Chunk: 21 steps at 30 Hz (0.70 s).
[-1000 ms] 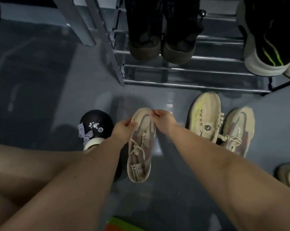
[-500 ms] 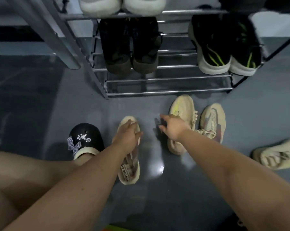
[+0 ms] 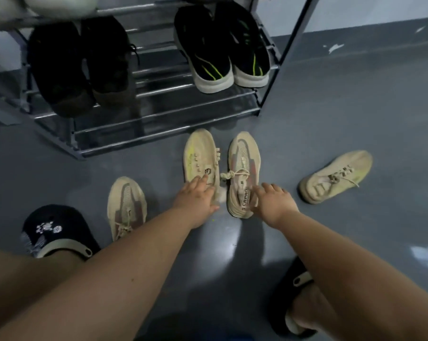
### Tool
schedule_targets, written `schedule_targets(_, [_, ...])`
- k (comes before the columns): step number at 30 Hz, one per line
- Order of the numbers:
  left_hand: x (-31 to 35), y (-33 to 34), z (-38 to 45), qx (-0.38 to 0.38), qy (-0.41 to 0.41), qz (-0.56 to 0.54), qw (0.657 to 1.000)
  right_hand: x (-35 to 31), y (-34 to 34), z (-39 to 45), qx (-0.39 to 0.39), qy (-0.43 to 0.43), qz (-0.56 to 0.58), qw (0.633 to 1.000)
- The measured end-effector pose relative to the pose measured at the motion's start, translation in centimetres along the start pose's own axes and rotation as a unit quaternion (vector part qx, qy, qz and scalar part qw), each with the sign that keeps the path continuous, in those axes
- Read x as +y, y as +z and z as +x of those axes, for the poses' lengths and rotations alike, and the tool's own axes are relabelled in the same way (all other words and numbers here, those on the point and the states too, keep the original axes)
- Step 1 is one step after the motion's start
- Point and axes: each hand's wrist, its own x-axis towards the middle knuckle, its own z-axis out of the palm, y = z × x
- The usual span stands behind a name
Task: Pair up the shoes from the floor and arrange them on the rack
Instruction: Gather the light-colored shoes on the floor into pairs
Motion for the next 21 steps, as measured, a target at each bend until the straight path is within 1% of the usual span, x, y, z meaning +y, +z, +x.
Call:
schedule_targets(4, [1.3,0.3,2.2,-0.005,0.016,0.035,0.999,1.0,0.1,0.8,-0.006,0.018,0.028,0.999])
schedule_targets(7, [1.9,0.7,3.6,-0.005,0.007,0.038,0.999,1.0,-0.2,1.8,-0.026,0.044,0.093,0.994])
schedule_targets(11, [2.4,1.6,5.3,-0.02,-0.034,0.025,0.999,1.0,-0.1,3.1,-0.076,0.078,0.216,0.97])
schedule_targets(13, [2.6,2.1,6.0,-0.035,-0.046,0.023,0.998,0.8,0.1,3.6,-0.087,0.084,0.251,0.96])
schedule_targets(15, [3.1,2.6,6.4,-0.035,-0.045,0.02,0.998,0.6,0.5,4.1,-0.087,0.093,0.285,0.95])
schedule_targets(17, [3.7,2.8,6.4,-0.023,-0.049,0.001,0.999,0.7,0.7,4.3,-0.069,0.111,0.351,0.927])
schedule_targets(18, [3.8,2.8,6.4,-0.013,-0.054,-0.012,0.998,0.9,0.8,4.3,-0.057,0.124,0.394,0.909])
schedule_targets(21, [3.8,3.0,6.3,0.032,-0.074,-0.068,0.994,1.7,0.4,4.3,-0.044,0.175,0.536,0.825])
